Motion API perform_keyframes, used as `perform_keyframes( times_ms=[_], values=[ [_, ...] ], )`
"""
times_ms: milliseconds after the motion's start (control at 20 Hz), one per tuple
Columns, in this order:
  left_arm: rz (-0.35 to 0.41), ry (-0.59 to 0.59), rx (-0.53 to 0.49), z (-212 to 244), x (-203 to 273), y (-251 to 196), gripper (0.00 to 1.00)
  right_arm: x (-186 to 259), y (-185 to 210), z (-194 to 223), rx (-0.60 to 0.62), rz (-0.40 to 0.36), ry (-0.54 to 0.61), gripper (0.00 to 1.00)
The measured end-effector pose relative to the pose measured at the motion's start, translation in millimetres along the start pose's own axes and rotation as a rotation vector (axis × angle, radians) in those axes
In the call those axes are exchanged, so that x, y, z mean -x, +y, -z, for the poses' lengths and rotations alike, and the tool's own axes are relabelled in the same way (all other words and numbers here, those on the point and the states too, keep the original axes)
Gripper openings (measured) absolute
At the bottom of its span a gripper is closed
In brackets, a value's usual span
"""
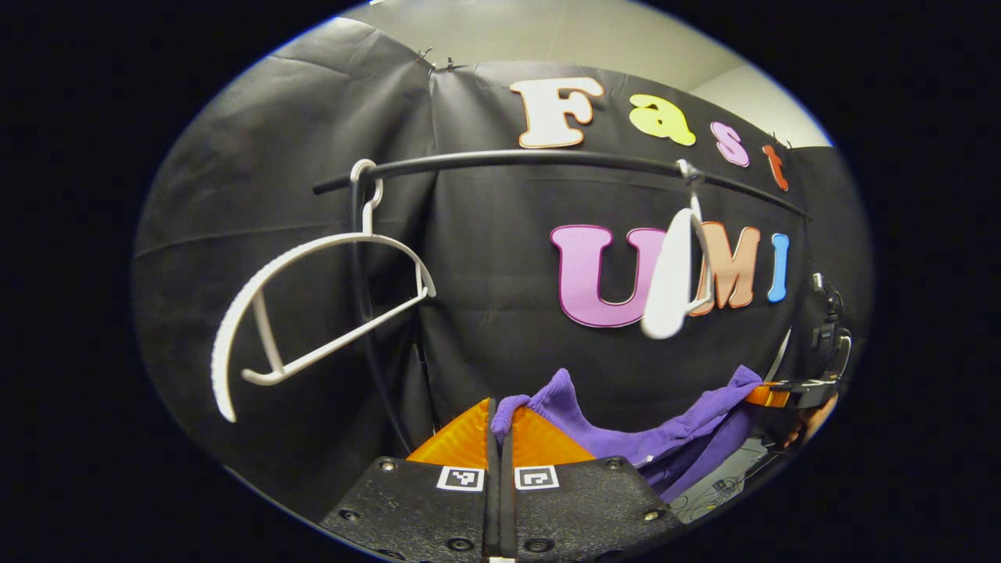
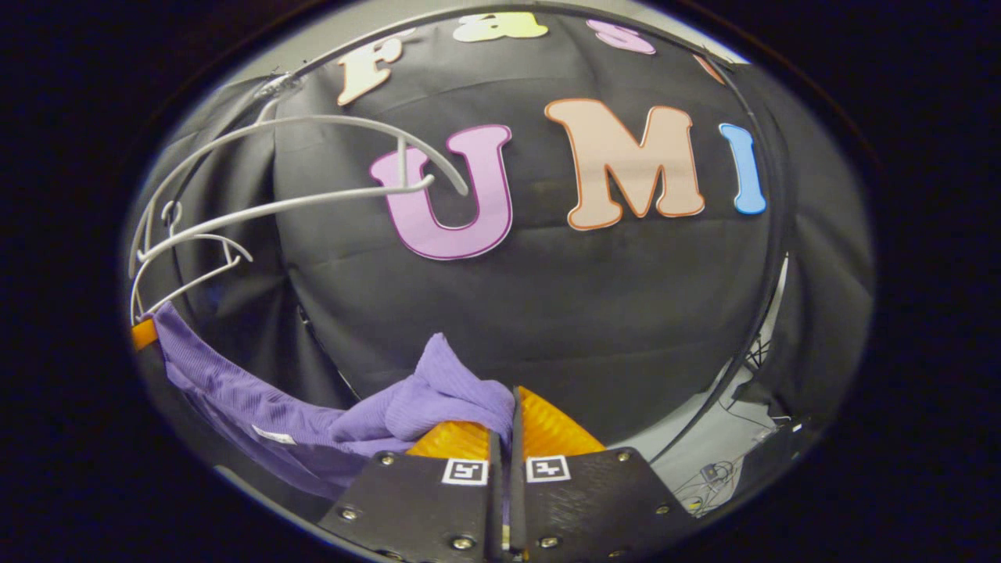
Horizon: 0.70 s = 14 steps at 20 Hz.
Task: Grasp the clothes on the hanger with both hands and then place them into the laundry hamper below.
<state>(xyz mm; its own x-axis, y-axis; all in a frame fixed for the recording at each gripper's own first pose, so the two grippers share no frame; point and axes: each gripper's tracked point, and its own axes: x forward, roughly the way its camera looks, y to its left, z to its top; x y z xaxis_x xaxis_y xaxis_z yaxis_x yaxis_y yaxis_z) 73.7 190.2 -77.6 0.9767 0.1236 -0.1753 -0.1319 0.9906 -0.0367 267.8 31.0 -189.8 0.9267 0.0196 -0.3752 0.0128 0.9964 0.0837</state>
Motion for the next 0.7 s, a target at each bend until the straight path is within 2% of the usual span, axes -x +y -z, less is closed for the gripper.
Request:
perform_keyframes(
  times_ms=[150, 250, 300, 350, 400, 500, 600, 650, 700],
  values=[
    [-0.003, -0.022, -0.026, -8, 26, -10, 0.00, 36, -6, -5, -0.001, -0.010, -0.009, 0.04],
    [-0.035, -0.033, -0.037, -13, 39, -15, 0.00, 59, -12, -7, -0.004, -0.010, -0.017, 0.04],
    [-0.039, -0.037, -0.030, -14, 44, -20, 0.00, 70, -14, -10, -0.015, -0.013, -0.021, 0.00],
    [-0.035, -0.041, -0.018, -17, 49, -27, 0.00, 81, -13, -16, -0.028, -0.028, -0.030, 0.09],
    [-0.031, -0.042, -0.013, -19, 54, -34, 0.00, 92, -13, -22, -0.029, -0.037, -0.046, 0.04],
    [-0.005, -0.047, -0.008, -26, 60, -54, 0.00, 114, -18, -35, -0.019, -0.037, -0.071, 0.00],
    [0.031, -0.058, -0.011, -36, 65, -76, 0.00, 133, -19, -50, -0.027, -0.043, -0.100, 0.04],
    [0.047, -0.070, -0.008, -42, 67, -87, 0.02, 140, -20, -58, -0.037, -0.040, -0.114, 0.00],
    [0.068, -0.084, -0.004, -48, 70, -100, 0.02, 148, -21, -64, -0.041, -0.042, -0.132, 0.04]
  ],
)
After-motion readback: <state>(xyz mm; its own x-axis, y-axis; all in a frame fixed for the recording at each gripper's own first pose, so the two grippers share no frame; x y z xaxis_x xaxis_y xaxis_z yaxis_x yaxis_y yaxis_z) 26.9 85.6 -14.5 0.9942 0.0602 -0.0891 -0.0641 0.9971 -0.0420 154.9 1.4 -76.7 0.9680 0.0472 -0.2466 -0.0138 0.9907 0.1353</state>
